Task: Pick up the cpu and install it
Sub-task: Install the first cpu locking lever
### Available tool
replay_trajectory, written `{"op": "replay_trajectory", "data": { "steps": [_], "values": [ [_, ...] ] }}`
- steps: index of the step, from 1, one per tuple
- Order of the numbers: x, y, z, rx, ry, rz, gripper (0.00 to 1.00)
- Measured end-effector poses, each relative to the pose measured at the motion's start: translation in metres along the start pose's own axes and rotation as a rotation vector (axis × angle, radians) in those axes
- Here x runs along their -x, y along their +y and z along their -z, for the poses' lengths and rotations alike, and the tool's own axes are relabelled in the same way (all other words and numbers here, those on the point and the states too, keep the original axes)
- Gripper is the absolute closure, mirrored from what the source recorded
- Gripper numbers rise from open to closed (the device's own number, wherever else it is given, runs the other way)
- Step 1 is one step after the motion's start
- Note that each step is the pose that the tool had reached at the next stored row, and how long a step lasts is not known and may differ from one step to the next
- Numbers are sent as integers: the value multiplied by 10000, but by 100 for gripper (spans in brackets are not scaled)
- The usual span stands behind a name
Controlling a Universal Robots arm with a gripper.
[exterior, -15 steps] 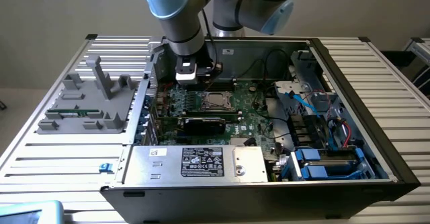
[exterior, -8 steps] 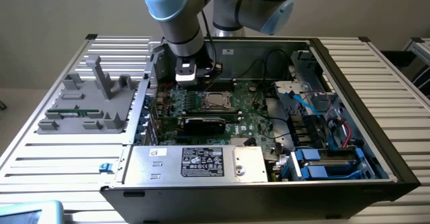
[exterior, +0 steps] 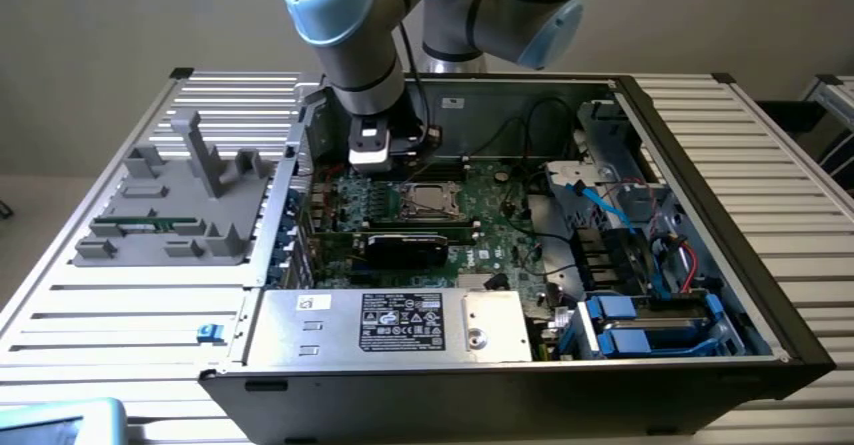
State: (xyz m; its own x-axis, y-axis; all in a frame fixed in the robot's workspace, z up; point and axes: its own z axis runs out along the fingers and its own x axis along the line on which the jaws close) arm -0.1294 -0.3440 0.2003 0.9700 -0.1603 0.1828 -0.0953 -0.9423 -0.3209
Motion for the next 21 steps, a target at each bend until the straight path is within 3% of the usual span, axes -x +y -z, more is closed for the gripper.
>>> {"op": "replay_trajectory", "data": {
  "steps": [21],
  "values": [
    [-47,10,-60,-3,157,-79,89]
  ]
}}
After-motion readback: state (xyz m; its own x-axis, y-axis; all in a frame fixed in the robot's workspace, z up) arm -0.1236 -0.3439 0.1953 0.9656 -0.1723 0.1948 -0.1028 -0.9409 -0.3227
